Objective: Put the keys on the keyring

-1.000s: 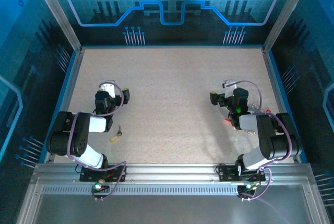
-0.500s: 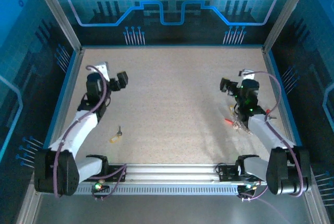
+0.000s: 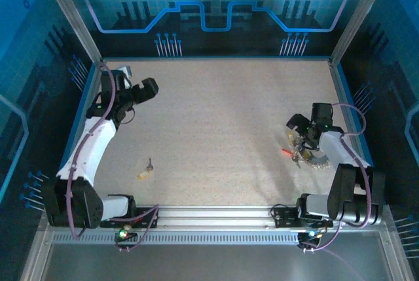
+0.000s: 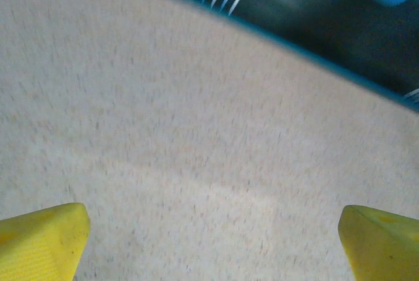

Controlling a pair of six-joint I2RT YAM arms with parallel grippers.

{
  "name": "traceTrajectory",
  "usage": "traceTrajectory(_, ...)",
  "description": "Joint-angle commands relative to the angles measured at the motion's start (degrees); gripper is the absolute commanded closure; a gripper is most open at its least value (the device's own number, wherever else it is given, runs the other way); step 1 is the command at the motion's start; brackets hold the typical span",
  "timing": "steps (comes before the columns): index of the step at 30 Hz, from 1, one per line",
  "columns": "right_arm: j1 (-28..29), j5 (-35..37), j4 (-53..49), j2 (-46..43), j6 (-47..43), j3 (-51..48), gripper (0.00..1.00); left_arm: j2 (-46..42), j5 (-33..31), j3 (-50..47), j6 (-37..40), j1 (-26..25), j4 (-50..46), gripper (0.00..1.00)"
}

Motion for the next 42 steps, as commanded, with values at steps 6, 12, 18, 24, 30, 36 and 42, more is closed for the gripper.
traceTrajectory(6,-0.64,-5.65,0.41,4.47,-3.08,-0.99,0.00,-0.88,4.68,-1.64,-1.92,0.50,1.65,0.01)
traceTrajectory(12,3.43,-7.78,-0.31,8.94,-5.58,0.54,0.00,-0.52,6.47,-1.17,-3.19,0.50,1.39,0.01)
traceTrajectory(18,14.05,-2.54,-6.39,10.43,-9.44,7.02,0.00,-1.37,6.81,-1.07,-1.49,0.51,-0.10,0.01)
traceTrajectory(24,27.35,-3.60,-5.08,12.85,-4.67,10.00,0.00,-2.95,7.39,-2.11,-2.16,0.49,-0.13,0.01)
traceTrajectory(30,38.19,2.01,-8.10,13.27,-3.45,16.61,0.00,-4.50,6.39,-2.78,-1.17,0.53,-0.75,0.01)
traceTrajectory(36,24.56,3.31,-15.67,8.77,-2.49,18.67,0.00,-4.59,9.76,-4.90,-4.24,0.59,2.82,0.01)
traceTrajectory(42,11.88,0.65,-13.14,10.26,-4.33,15.66,0.00,-3.53,11.47,-5.28,-6.58,0.94,3.25,0.01)
